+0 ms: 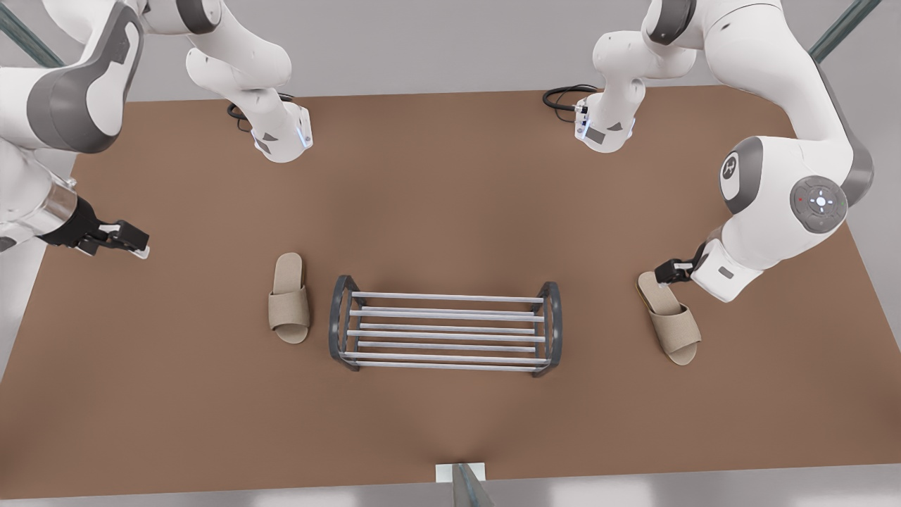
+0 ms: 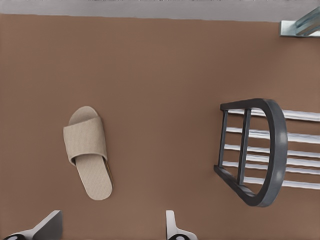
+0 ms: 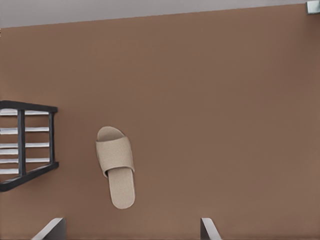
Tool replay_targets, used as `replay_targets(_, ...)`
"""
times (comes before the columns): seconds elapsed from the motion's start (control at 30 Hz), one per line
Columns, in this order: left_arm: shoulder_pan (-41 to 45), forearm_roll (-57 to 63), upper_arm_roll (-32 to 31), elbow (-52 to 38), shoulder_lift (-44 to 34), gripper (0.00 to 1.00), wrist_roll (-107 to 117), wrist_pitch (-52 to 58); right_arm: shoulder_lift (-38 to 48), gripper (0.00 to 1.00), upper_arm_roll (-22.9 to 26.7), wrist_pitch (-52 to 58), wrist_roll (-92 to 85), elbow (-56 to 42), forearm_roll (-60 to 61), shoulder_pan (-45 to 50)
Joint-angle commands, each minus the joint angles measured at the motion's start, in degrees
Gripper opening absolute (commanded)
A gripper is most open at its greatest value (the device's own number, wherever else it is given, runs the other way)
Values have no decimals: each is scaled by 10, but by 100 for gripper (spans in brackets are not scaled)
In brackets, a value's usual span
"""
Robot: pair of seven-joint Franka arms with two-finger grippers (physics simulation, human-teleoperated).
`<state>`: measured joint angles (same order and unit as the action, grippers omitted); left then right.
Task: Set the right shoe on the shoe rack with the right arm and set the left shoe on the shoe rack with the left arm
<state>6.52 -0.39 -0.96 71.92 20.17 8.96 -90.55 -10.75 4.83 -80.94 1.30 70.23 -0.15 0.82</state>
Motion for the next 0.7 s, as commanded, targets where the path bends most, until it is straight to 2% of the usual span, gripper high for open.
replay_targets(0.0, 1, 1, 0, 0, -1, 100, 12, -13, 0, 100, 1, 7, 6, 1, 0, -2)
replay_targets(0.07, 1, -3, 1, 40, -25, 100, 31, -66, -3, 100, 0, 9, 6, 1, 0, 2)
replay_targets(0.17, 2, -113, 47, 301, -151, 100, 116, -312, -6, 100, -2, 11, -2, 7, 0, 3)
replay_targets(0.23, 2, -215, 60, 420, -181, 100, 166, -456, -2, 100, -2, 1, -2, 35, -4, 2)
replay_targets(0.3, 7, -327, 60, 533, -184, 100, 184, -636, 63, 100, -1, -126, -44, 189, -18, -3)
replay_targets(0.37, 32, -371, 58, 603, -176, 100, 183, -767, 61, 100, -1, -166, -132, 221, -47, -5)
replay_targets(0.43, 39, -372, 58, 654, -171, 100, 182, -842, 71, 100, -18, -253, -190, 299, -97, -6)
replay_targets(0.47, 40, -372, 57, 673, -168, 100, 180, -865, 73, 100, -46, -294, -191, 332, -141, -12)
replay_targets(0.53, 39, -374, 55, 692, -153, 100, 179, -893, 100, 100, -51, -489, -239, 470, -200, -26)
replay_targets(0.57, 40, -375, 54, 698, -153, 100, 179, -897, 100, 100, -66, -555, -229, 506, -281, -28)
replay_targets(0.63, 42, -378, 51, 698, -145, 100, 179, -897, 100, 100, -139, -574, -79, 549, -445, -48)
replay_targets(0.67, 41, -381, 50, 699, -145, 100, 179, -893, 106, 100, -164, -628, 38, 602, -552, -62)
